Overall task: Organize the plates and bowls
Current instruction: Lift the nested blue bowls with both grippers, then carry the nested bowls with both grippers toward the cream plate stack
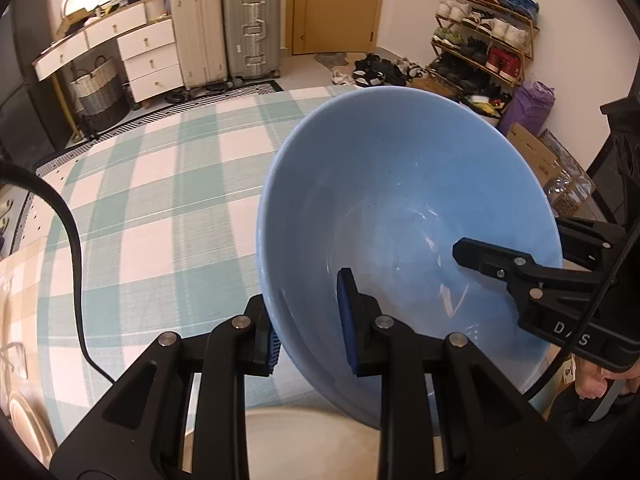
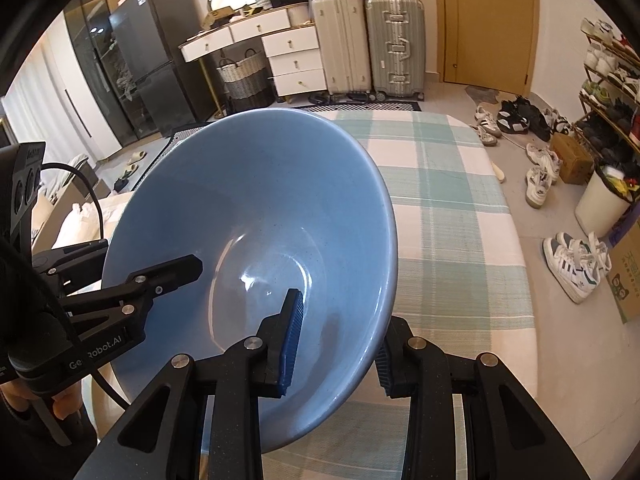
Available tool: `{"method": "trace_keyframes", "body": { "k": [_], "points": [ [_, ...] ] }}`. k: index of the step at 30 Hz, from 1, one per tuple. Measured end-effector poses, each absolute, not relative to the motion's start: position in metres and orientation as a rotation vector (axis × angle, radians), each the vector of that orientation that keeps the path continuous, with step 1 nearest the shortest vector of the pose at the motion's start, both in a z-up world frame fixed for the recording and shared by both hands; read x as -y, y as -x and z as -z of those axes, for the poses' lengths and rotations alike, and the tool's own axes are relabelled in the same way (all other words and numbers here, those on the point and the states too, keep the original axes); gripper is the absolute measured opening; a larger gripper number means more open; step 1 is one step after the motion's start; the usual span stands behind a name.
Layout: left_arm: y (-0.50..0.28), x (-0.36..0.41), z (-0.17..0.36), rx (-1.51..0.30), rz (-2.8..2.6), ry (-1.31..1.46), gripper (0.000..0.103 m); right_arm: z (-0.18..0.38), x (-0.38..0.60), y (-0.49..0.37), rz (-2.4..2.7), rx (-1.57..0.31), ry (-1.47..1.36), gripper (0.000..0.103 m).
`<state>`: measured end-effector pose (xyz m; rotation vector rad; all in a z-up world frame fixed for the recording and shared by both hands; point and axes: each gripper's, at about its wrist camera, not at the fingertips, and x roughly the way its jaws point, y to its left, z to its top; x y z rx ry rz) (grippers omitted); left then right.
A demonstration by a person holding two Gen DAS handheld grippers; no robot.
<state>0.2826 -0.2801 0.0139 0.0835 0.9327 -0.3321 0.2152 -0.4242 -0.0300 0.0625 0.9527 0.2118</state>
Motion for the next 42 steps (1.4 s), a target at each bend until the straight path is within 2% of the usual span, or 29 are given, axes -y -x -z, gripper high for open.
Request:
{"method": "trace_keyframes", "body": {
  "k": [26, 42],
  "points": [
    [-0.165, 0.177, -0.037, -0.873, 0.169, 0.005, 0.021, 0.024, 0.336, -0.167, -0.363, -0.945, 0.041, 0.033],
    [-0.1, 0.153, -0.036, -0.868, 0.111, 0.052, 0.021, 0.019, 0.315, -0.136, -0.408, -0.923, 0.061, 0.033]
  ]
}}
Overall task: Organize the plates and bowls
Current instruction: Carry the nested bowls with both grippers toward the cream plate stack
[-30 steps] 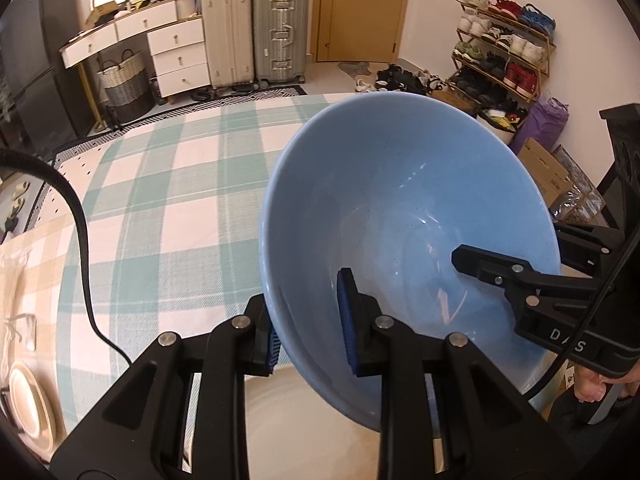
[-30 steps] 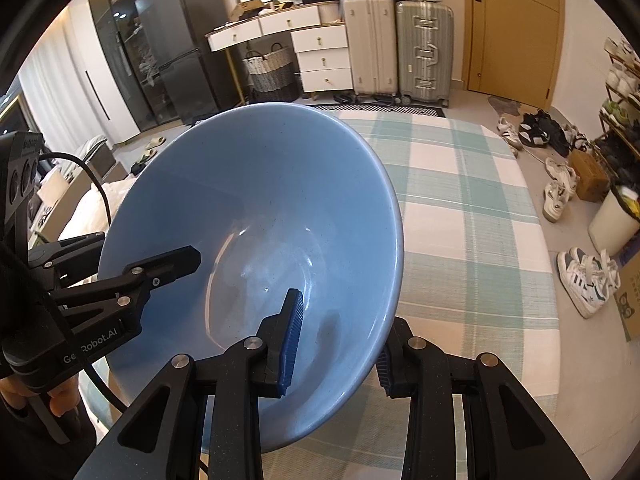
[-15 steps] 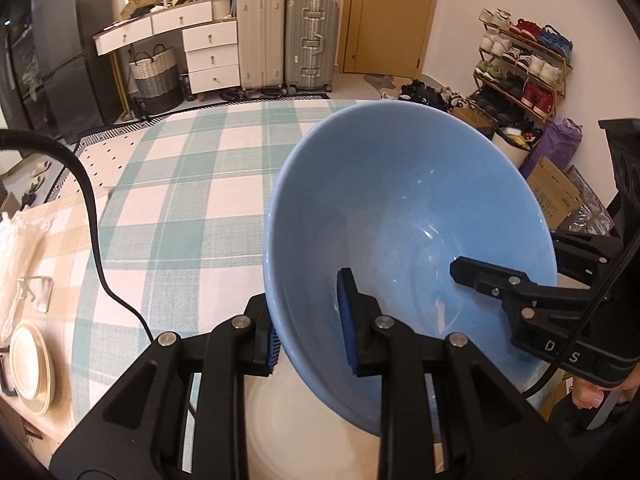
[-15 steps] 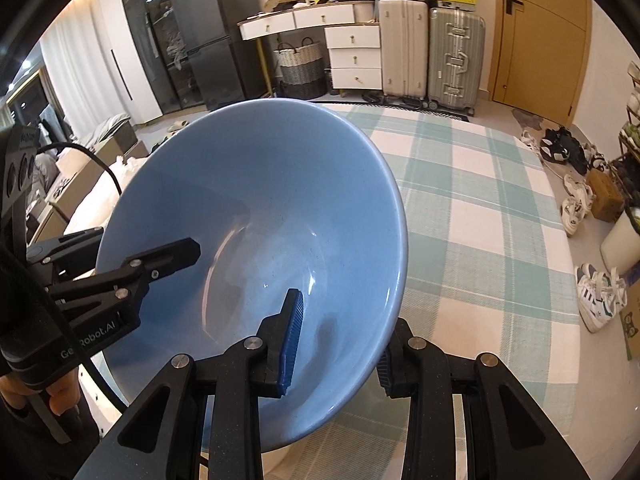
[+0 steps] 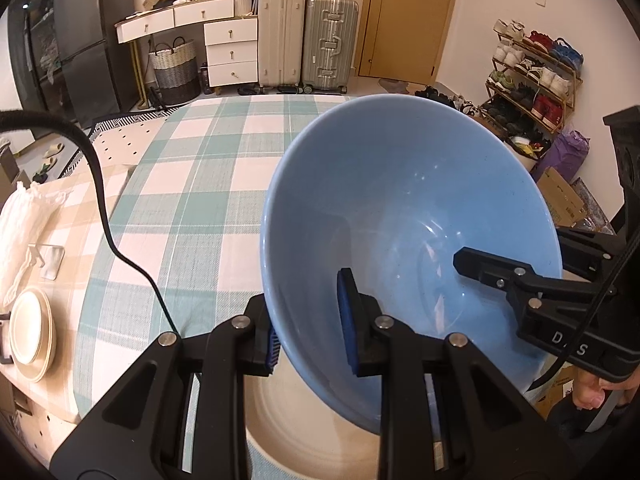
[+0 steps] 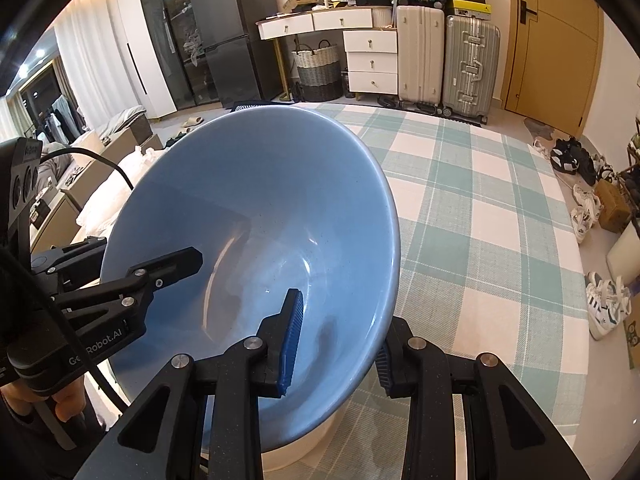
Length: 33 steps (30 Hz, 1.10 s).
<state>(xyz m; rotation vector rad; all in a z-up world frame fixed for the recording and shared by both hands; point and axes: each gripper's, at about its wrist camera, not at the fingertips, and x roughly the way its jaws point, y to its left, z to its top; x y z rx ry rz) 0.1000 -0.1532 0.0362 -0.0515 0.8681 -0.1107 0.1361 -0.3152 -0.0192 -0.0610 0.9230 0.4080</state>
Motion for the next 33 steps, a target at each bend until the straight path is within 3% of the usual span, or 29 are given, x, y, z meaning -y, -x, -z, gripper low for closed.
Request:
{"method": "trace_keyframes", "body": {
  "k": [33],
  "points": [
    [-0.042, 0.127, 0.014, -0.927, 0.096, 0.114, 0.021, 0.057, 0.288, -0.089, -0.417, -0.981, 0.127, 0.033]
  ]
}}
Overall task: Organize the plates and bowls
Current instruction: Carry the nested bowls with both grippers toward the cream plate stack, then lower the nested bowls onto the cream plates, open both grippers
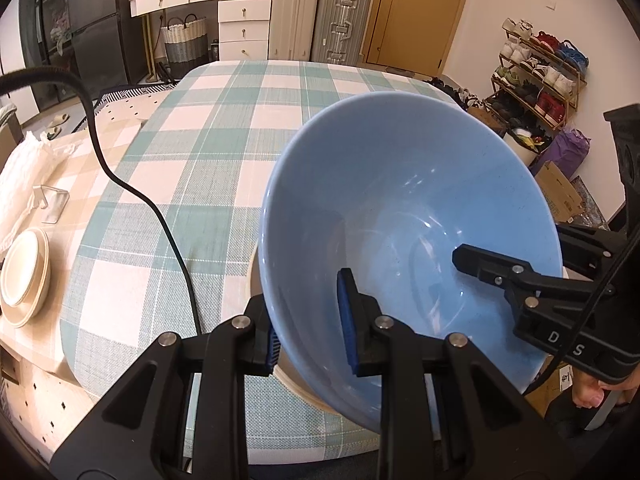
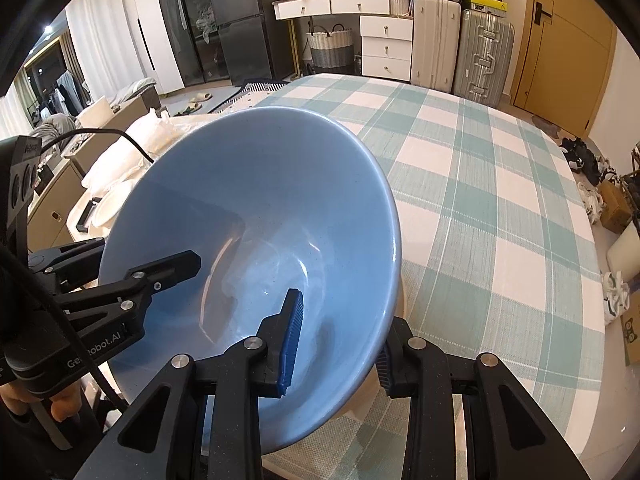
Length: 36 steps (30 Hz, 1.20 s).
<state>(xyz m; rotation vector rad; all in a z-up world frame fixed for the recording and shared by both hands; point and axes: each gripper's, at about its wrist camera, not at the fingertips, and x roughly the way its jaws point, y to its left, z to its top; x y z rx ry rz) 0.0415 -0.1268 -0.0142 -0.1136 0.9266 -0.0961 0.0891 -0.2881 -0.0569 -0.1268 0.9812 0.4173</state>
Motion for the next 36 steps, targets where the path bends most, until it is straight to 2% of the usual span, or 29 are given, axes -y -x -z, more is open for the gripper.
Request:
{"method": "trace_keyframes", "body": {
  "k": [7, 12, 17, 21, 23, 25, 28, 30, 33, 36],
  "points": [
    [-0.054, 0.125, 0.023, -0.929, 0.086, 0.127, 0.021, 0.066, 0.286, -0.096, -0.407, -1.004, 0.119, 0.033],
    [-0.065, 0.124, 0.023, -0.93, 0.087, 0.135, 0.021, 0.068, 0.287, -0.103, -0.41, -1.01, 0.102, 0.038],
    [-0.074, 0.123, 0.028, -0.949, 0.09, 0.15, 0.021, 0.072, 0.283, -0.107, -0.426, -1.014, 0.094, 0.048],
    [-0.078, 0.123, 0.03, -0.955, 0.093, 0.163, 0.021, 0.069, 0.285, -0.11, -0.423, -0.999, 0.077, 0.052],
    [-0.079, 0.122, 0.03, -0.954, 0.091, 0.168, 0.022, 0.066, 0.288, -0.11, -0.411, -0.986, 0.071, 0.06],
    [-0.08, 0.121, 0.031, -0.954, 0.085, 0.169, 0.024, 0.063, 0.292, -0.11, -0.401, -0.973, 0.061, 0.063],
    [-0.078, 0.119, 0.028, -0.933, 0.089, 0.172, 0.032, 0.059, 0.299, -0.109, -0.398, -0.956, 0.038, 0.072],
    [-0.078, 0.117, 0.026, -0.92, 0.095, 0.18, 0.044, 0.056, 0.302, -0.108, -0.4, -0.942, 0.034, 0.075],
    [-0.077, 0.116, 0.022, -0.909, 0.102, 0.178, 0.056, 0.052, 0.305, -0.107, -0.401, -0.931, 0.027, 0.078],
    [-0.075, 0.116, 0.016, -0.888, 0.111, 0.175, 0.066, 0.048, 0.306, -0.103, -0.403, -0.905, 0.035, 0.085]
  ]
}}
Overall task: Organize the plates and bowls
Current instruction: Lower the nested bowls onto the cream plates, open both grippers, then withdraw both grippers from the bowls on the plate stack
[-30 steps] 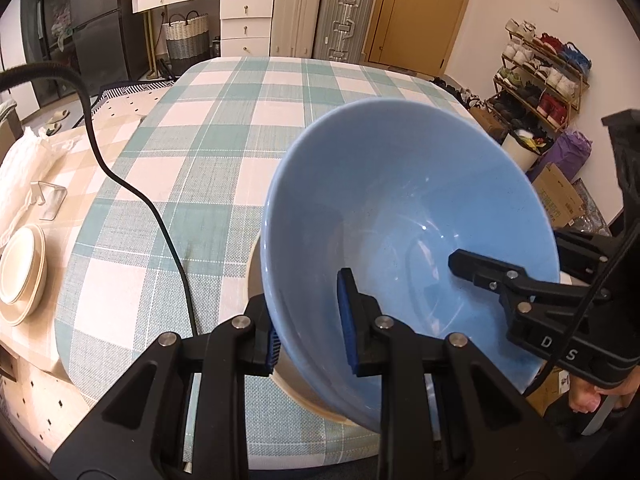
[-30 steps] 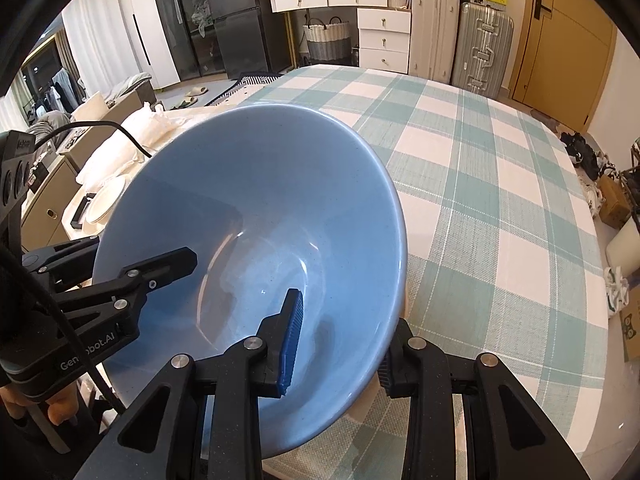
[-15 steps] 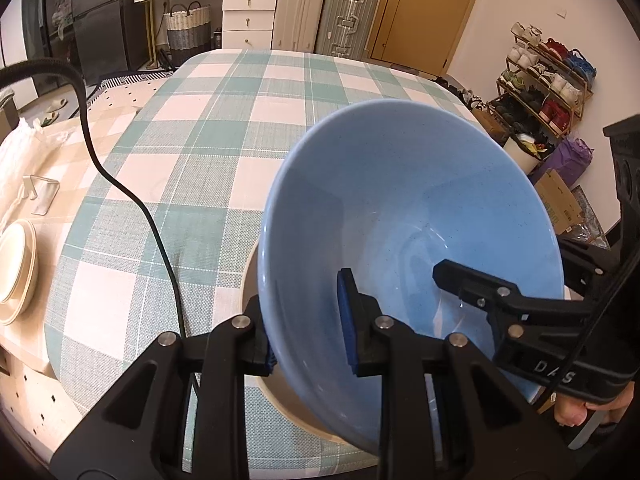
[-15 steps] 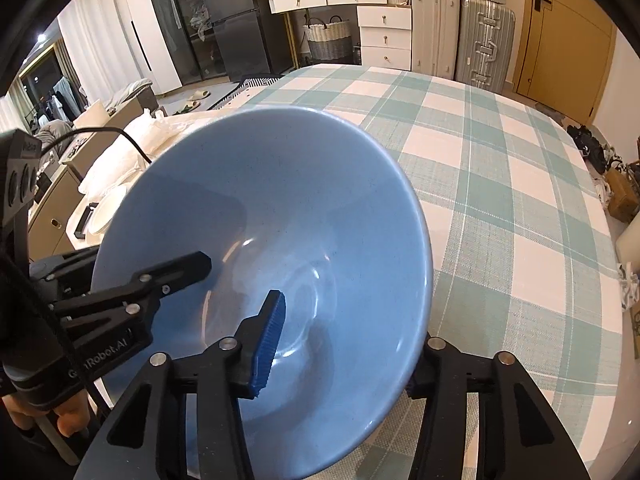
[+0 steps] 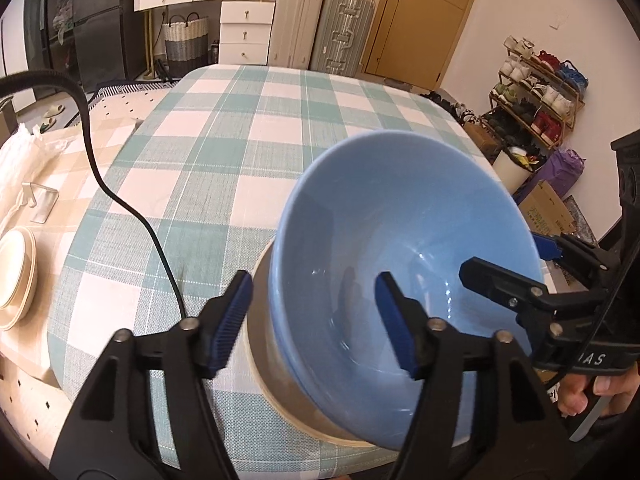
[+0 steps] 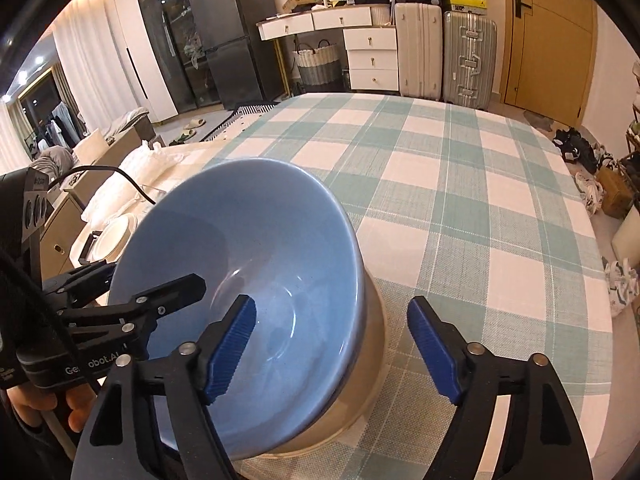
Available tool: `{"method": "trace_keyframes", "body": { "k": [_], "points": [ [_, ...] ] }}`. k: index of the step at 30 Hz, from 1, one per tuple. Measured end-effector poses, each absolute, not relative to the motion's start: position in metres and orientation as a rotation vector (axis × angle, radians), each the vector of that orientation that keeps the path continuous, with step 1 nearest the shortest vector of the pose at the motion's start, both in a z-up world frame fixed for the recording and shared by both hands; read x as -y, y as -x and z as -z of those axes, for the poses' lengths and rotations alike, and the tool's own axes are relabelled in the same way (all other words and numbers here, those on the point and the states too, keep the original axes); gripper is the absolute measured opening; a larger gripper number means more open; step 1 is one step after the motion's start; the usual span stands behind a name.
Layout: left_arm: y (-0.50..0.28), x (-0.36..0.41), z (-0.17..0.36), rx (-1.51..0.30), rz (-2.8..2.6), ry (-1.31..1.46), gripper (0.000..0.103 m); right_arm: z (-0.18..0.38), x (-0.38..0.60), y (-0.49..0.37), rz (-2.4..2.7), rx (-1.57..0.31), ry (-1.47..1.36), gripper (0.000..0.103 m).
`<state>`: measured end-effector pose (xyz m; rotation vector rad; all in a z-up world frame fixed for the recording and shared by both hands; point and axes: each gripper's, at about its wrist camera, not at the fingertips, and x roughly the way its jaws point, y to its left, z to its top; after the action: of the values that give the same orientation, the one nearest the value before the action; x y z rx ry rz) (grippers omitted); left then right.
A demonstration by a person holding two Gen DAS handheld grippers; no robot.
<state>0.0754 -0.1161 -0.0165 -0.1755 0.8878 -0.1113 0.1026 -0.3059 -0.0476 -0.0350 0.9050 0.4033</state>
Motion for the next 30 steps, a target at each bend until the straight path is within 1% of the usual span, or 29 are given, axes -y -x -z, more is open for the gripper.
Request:
{"method": "trace_keyframes", "body": {
  "k": [1, 2, 3, 8, 16, 17, 19, 20, 23, 30],
  "points": [
    [-0.073, 0.116, 0.014, -0.882, 0.113, 0.171, 0.069, 0.046, 0.306, -0.101, -0.401, -0.895, 0.045, 0.087],
    [-0.072, 0.117, 0.013, -0.876, 0.114, 0.167, 0.073, 0.045, 0.305, -0.099, -0.399, -0.89, 0.05, 0.087],
    [-0.072, 0.116, 0.011, -0.871, 0.116, 0.166, 0.074, 0.044, 0.305, -0.098, -0.398, -0.884, 0.055, 0.088],
    [-0.065, 0.115, 0.002, -0.847, 0.107, 0.147, 0.078, 0.04, 0.306, -0.092, -0.399, -0.855, 0.06, 0.094],
    [-0.049, 0.108, -0.017, -0.774, 0.098, 0.132, 0.082, 0.028, 0.314, -0.084, -0.39, -0.781, 0.05, 0.096],
    [-0.046, 0.108, -0.02, -0.765, 0.098, 0.128, 0.084, 0.026, 0.315, -0.082, -0.388, -0.772, 0.052, 0.097],
    [-0.041, 0.107, -0.025, -0.743, 0.099, 0.122, 0.093, 0.024, 0.316, -0.079, -0.385, -0.752, 0.055, 0.097],
    [-0.038, 0.107, -0.028, -0.732, 0.103, 0.122, 0.1, 0.023, 0.316, -0.078, -0.384, -0.742, 0.057, 0.098],
    [-0.03, 0.106, -0.034, -0.707, 0.114, 0.122, 0.101, 0.021, 0.318, -0.071, -0.374, -0.703, 0.063, 0.1],
    [-0.012, 0.1, -0.041, -0.654, 0.111, 0.113, 0.101, 0.02, 0.324, -0.058, -0.383, -0.652, 0.061, 0.102]
  ]
}}
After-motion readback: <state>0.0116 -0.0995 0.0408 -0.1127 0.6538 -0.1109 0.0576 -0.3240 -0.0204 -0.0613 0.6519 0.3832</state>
